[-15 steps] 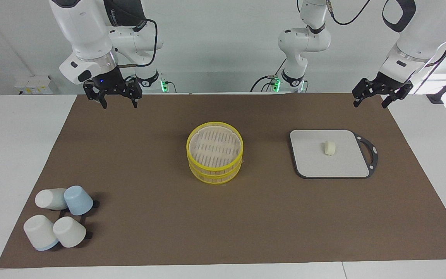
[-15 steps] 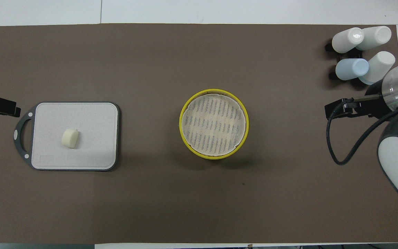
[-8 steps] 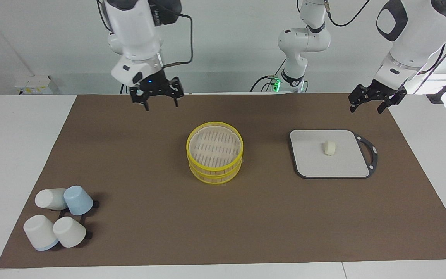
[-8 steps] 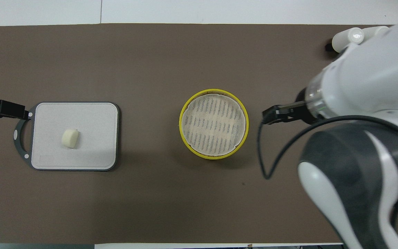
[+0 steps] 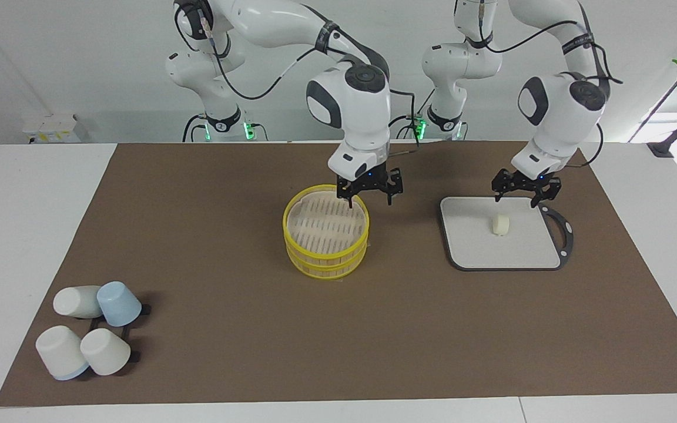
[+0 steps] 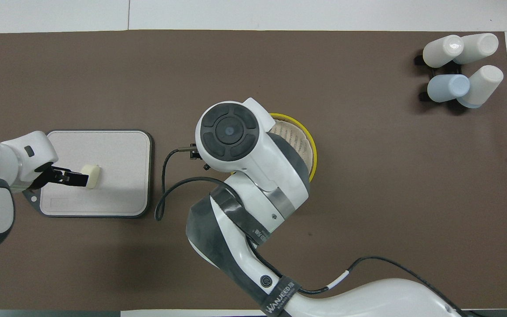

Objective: Place bun in steamer
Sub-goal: 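Lift the steamer lid with the right gripper while the left gripper reaches the bun, then grasp the white bun with the left gripper and lift it off the board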

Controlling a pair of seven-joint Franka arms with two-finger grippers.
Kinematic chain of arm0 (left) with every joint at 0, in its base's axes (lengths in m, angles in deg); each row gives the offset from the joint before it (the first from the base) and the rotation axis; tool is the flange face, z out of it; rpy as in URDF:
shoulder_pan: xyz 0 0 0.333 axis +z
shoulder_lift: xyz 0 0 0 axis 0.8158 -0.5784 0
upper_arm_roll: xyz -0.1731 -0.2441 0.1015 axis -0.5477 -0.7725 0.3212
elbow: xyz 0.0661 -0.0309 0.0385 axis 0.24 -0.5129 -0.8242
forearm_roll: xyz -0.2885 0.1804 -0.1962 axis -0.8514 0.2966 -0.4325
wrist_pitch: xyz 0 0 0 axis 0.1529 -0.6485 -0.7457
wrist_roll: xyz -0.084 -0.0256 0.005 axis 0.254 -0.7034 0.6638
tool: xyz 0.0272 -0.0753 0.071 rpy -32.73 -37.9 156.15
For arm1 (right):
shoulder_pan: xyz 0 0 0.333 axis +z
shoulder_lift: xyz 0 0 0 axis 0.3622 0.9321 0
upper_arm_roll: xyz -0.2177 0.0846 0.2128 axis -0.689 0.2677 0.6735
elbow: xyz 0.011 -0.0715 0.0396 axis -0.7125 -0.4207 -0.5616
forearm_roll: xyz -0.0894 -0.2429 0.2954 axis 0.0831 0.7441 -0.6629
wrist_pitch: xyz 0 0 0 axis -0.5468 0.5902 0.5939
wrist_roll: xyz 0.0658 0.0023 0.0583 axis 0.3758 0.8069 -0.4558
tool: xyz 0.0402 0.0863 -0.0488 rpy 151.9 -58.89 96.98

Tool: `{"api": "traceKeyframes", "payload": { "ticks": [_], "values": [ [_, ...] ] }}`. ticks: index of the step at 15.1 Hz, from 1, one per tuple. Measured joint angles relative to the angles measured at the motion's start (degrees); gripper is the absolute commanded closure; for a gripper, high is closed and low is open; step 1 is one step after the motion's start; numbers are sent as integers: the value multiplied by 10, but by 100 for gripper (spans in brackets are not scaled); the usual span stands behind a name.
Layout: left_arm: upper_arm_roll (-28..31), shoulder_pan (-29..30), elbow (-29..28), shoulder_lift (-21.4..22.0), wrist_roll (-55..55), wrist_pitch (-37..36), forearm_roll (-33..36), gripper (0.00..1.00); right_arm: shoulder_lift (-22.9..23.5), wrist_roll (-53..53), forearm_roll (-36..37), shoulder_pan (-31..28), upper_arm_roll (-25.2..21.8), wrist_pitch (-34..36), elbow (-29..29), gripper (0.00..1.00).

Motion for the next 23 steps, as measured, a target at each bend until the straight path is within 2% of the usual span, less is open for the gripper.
{"api": "traceKeyframes", "payload": {
  "ticks": [1, 2, 3, 4, 5, 6, 10, 13, 17, 20, 23],
  "values": [
    [0, 0, -10, -14, 2, 27, 0, 2, -1, 0, 5, 0, 0, -5, -12, 4],
    [0, 0, -14, -26, 3, 46, 0, 8, -4, -1, 7, -1, -2, -10, -22, 35],
    [0, 0, -14, -36, 4, 58, 0, 17, -8, -2, 7, -1, -3, -16, -31, 80],
    [0, 0, -14, -43, 5, 65, 0, 36, -13, -3, 7, -1, -3, -22, -41, 100],
    [0, 0, -14, -47, 5, 69, 0, 58, -18, -3, 7, -1, -3, -25, -48, 100],
    [0, 0, -14, -48, 5, 69, 0, 66, -22, -3, 7, -1, -3, -27, -53, 100],
    [-2, 0, -5, -46, 5, 56, 0, 67, -28, -3, 7, 1, -1, -30, -61, 100],
    [-2, 0, 34, -46, 5, -15, 0, 65, -29, -14, 8, -1, 0, -16, -46, 100],
    [-2, -1, 157, -44, -14, -175, -4, 64, -43, -116, 10, -46, -12, 143, 36, 100],
    [-5, -38, 259, -46, -161, -249, -28, 64, -85, -259, 11, -127, -14, 256, 58, 100],
    [-9, -152, 349, -76, -386, -258, -38, 62, -122, -387, 11, -209, -15, 325, 54, 100]
  ]
}}
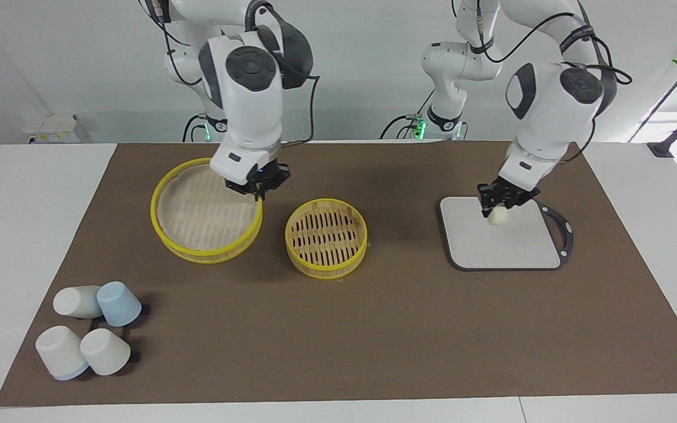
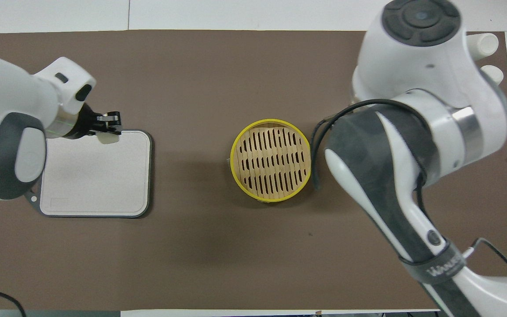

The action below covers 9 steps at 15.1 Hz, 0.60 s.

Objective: Place bun in steamer
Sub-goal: 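Grasp the white bun with the left gripper and lift it off the board, then carry the bun over the steamer with the left gripper and release it inside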

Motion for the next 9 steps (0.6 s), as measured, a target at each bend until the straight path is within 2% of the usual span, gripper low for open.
{"api": "traceKeyframes", "payload": {
  "ticks": [2, 4, 6, 9],
  "values": [
    [-4, -73, 40, -30, -121, 6, -13, 58, -12, -58, 0, -39, 0, 16, -9, 100],
    [-4, -138, 45, -63, -187, 52, -23, 58, -19, -96, 1, -65, 0, 17, -25, 100],
    [-5, -195, 18, -93, -217, 117, -23, 58, -20, -107, 1, -71, 0, 17, -35, 100],
    [-3, -245, -28, -132, -241, 195, -24, 58, -23, -107, 1, -67, 5, 13, -46, 100]
  ]
}}
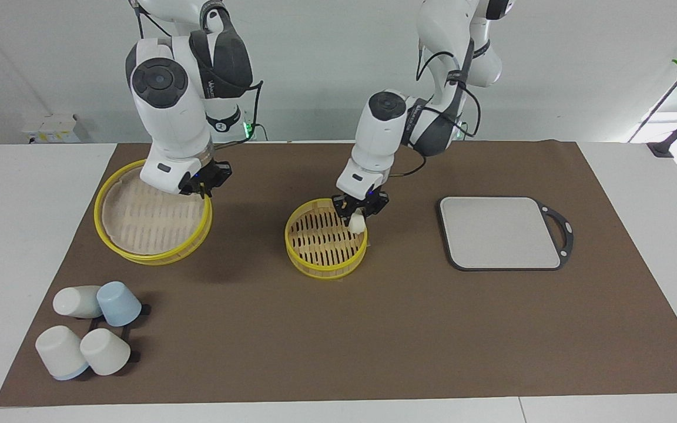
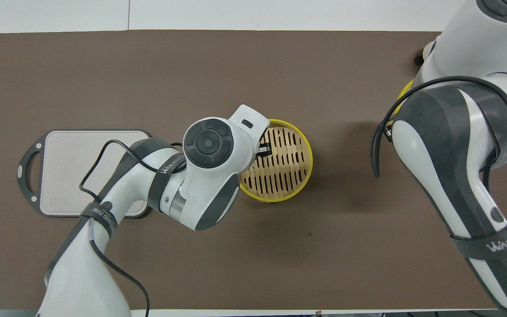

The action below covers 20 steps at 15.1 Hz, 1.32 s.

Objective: Place bun in steamer
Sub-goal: 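Carry the bun over the steamer with the left gripper and release it inside, then withdraw the left gripper while the right gripper brings the lid over the steamer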

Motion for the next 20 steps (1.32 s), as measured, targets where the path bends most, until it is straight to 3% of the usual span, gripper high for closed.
{"api": "traceKeyframes", "payload": {
  "ticks": [3, 5, 9, 11, 14, 17, 20],
  "values": [
    [1, -20, -6, -46, -14, 47, 0, 56, -3, 0, 0, 3, 0, -1, -6, 100],
    [4, -20, -4, -46, -16, 48, 0, 0, -6, 0, 0, 4, 0, -4, -12, 100],
    [8, -19, -2, -44, -24, 35, 0, 0, -10, 0, 0, 4, 1, -15, -21, 100],
    [11, -7, 8, -23, -24, -8, -7, 0, -12, 2, -2, 5, 2, -30, -24, 100],
    [16, 44, 22, 59, -8, -134, -11, 0, -12, 66, -56, 25, 10, -88, -25, 100],
    [21, 140, 22, 155, 65, -248, -25, 0, -1, 235, -74, 126, 15, -158, -24, 100],
    [27, 243, 22, 222, 145, -316, -28, 0, 53, 370, -72, 221, 16, -250, -18, 100]
  ]
}}
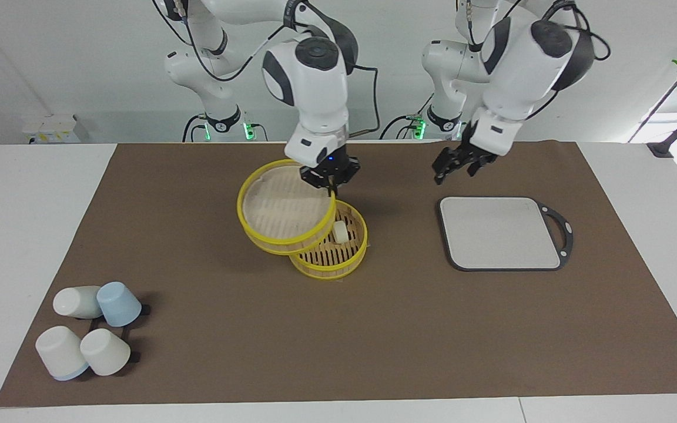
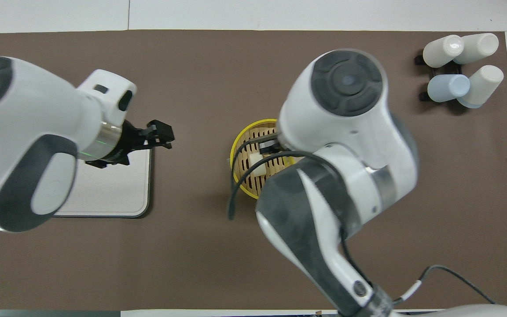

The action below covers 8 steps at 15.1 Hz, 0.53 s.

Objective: Place bun in steamer
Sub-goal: 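Withdraw the left gripper while the right gripper brings the lid over the steamer, then lower the lid onto the steamer with the right gripper and release it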

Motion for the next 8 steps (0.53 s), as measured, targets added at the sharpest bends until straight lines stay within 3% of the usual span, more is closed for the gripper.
{"api": "traceKeyframes", "payload": {
  "ticks": [4, 8],
  "values": [
    [2, 99, 7, 18, 144, -48, 25, 0, 66, 36, 5, 24, -2, -64, 1, 100],
    [2, 114, 17, 18, 233, -78, 83, 0, 84, 42, 7, 26, -2, -88, -3, 100]
  ]
}}
